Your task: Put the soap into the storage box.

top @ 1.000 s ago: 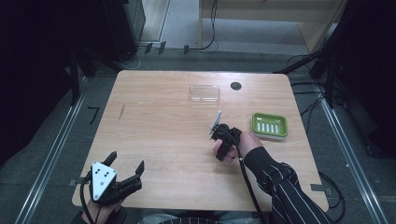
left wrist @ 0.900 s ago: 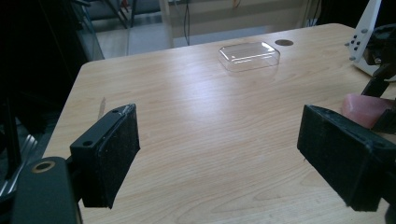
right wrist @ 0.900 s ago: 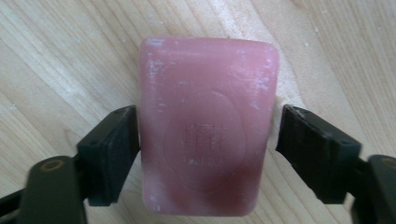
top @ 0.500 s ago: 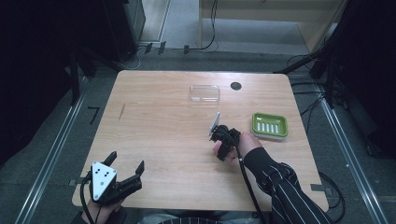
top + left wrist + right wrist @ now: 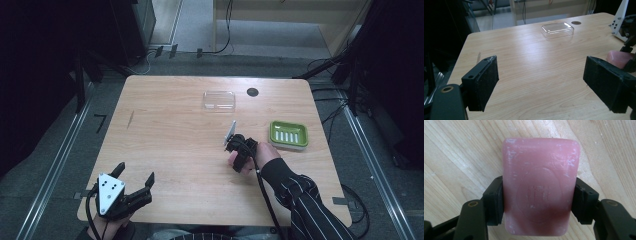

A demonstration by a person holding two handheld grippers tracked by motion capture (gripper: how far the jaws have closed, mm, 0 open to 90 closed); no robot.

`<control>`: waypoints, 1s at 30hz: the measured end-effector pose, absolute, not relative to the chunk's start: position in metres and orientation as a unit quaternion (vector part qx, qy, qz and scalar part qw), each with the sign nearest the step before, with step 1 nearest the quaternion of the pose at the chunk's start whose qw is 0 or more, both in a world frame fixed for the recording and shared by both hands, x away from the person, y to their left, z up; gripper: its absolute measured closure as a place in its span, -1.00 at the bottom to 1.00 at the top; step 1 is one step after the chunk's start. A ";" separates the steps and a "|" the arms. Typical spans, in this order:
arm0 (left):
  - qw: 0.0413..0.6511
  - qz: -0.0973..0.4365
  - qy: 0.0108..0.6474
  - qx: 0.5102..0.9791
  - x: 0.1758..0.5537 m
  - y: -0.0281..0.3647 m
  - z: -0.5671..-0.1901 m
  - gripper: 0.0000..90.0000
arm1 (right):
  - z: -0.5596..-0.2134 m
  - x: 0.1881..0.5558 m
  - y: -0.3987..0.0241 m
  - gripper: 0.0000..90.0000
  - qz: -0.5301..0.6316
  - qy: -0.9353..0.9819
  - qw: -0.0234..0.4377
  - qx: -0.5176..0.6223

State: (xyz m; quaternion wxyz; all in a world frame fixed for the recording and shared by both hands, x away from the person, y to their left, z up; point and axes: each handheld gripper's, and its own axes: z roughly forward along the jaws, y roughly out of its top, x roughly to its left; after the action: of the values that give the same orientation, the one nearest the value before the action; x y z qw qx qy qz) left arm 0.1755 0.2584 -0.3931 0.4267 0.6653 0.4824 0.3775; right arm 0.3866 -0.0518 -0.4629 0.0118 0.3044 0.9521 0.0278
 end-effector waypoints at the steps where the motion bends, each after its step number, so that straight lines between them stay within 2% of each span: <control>1: 0.427 0.377 0.482 0.666 0.176 0.258 -0.393 -0.70 | -0.463 0.387 -0.052 -0.15 0.030 0.953 0.012 0.303; 30: 0.429 0.377 0.483 0.664 0.175 0.258 -0.393 -0.70 | -0.447 0.383 -0.072 -0.14 0.015 0.962 0.035 0.271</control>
State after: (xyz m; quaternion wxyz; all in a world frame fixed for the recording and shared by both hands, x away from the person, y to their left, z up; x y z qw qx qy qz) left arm 0.1754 0.2582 -0.3931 0.4286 0.6639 0.4829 0.3773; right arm 0.3830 -0.0719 -0.4468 0.0351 0.2709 0.9619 0.0153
